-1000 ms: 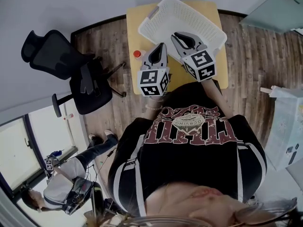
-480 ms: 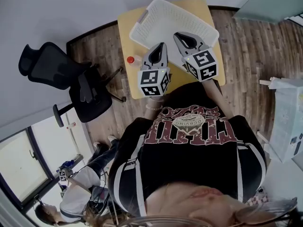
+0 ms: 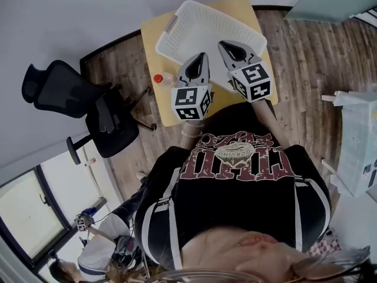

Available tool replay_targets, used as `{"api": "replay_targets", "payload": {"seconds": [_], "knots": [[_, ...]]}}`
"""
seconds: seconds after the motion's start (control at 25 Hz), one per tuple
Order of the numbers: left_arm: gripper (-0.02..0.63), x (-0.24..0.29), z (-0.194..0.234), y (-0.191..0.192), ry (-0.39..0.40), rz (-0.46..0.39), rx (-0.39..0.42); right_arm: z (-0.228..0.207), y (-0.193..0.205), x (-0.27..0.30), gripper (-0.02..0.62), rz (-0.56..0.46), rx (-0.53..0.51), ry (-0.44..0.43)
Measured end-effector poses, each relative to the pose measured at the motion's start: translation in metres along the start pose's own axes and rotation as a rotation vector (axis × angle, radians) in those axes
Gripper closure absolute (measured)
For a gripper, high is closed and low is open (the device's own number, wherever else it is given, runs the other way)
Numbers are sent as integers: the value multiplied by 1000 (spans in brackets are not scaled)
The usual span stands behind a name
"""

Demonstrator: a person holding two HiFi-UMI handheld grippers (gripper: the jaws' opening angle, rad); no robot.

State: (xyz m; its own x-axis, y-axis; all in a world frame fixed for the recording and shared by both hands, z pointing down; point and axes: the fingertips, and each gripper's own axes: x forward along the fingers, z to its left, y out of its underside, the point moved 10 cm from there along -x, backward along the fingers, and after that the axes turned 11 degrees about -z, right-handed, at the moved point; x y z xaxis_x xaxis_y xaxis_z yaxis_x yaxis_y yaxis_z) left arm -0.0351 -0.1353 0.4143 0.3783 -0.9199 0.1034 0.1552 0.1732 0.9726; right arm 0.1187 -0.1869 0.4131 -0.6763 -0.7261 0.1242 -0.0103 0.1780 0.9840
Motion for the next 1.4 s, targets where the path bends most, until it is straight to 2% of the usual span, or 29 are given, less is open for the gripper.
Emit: {"api": "replay_targets", "payload": {"seconds": [0.72, 1.4], "knots": [[558, 12, -18, 1, 61, 18, 9, -15, 6, -20, 577, 7, 29, 52], [558, 12, -17, 2, 65, 21, 7, -13, 7, -17, 577, 17, 19, 40]]}}
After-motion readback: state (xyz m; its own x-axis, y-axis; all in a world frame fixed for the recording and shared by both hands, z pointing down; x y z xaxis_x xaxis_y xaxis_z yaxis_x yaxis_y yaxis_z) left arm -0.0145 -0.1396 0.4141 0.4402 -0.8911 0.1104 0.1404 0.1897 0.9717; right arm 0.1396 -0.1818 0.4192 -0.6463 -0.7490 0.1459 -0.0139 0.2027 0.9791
